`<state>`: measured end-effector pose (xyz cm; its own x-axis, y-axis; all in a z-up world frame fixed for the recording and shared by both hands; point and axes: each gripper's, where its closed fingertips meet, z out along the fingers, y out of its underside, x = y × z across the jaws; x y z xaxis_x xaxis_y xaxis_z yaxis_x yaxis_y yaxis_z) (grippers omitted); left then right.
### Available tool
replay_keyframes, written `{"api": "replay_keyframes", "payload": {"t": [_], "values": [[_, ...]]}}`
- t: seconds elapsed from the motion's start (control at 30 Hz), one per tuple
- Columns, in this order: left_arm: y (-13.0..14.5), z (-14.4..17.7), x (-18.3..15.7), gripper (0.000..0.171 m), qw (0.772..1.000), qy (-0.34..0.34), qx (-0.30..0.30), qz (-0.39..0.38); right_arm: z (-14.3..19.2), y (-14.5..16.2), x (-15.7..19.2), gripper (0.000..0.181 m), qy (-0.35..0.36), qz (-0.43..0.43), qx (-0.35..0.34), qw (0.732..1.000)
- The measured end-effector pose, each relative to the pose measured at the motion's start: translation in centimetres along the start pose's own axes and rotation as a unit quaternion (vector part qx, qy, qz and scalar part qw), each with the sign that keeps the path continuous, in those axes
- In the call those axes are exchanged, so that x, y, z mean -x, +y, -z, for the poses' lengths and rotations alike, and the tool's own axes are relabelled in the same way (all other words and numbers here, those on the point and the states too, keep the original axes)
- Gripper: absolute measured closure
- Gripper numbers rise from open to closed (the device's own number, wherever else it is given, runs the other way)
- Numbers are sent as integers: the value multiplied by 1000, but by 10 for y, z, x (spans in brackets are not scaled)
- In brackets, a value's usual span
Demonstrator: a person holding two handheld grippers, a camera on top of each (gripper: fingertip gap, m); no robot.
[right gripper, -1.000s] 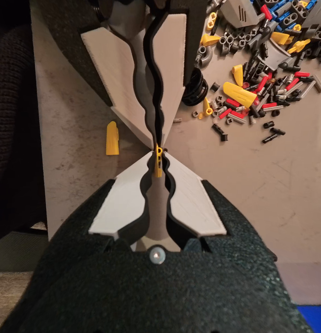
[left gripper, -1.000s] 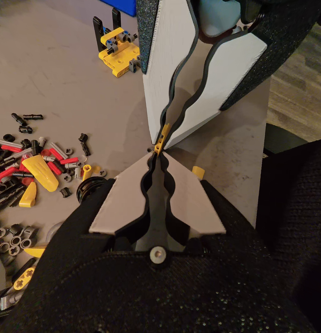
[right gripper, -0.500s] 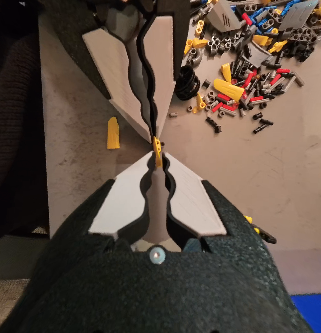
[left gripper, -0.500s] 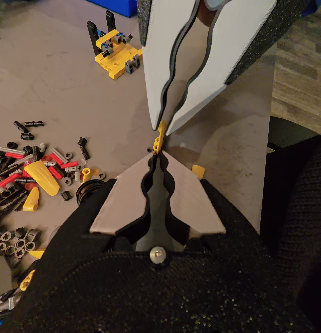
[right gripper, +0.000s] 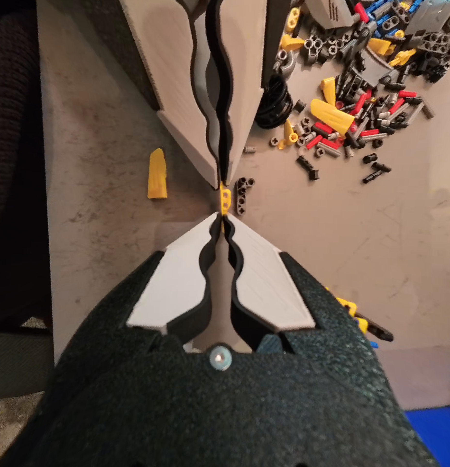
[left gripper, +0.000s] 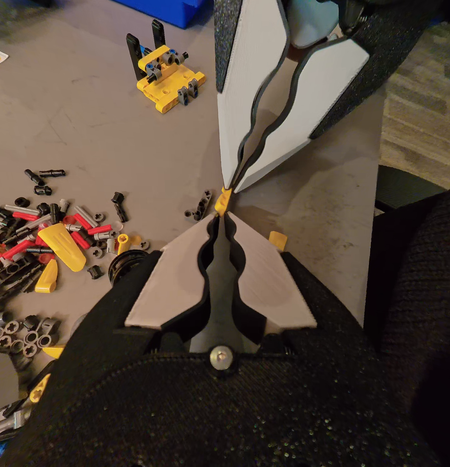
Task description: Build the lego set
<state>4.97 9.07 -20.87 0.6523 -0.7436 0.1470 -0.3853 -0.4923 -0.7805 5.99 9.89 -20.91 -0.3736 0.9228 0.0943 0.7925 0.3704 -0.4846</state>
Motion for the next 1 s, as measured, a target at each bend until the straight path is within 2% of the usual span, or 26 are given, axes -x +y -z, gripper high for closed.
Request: {"api": "replay_keyframes", "payload": {"t": [0.37, 1.0], "values": [[-1, 9, 15, 171, 999, -14, -16, 29, 2, -16, -16, 180, -3, 7, -16, 1000], [1, 6, 19, 171, 997, 18, -7, 79, -2, -14, -20, 180, -49, -26, -18, 998]]}}
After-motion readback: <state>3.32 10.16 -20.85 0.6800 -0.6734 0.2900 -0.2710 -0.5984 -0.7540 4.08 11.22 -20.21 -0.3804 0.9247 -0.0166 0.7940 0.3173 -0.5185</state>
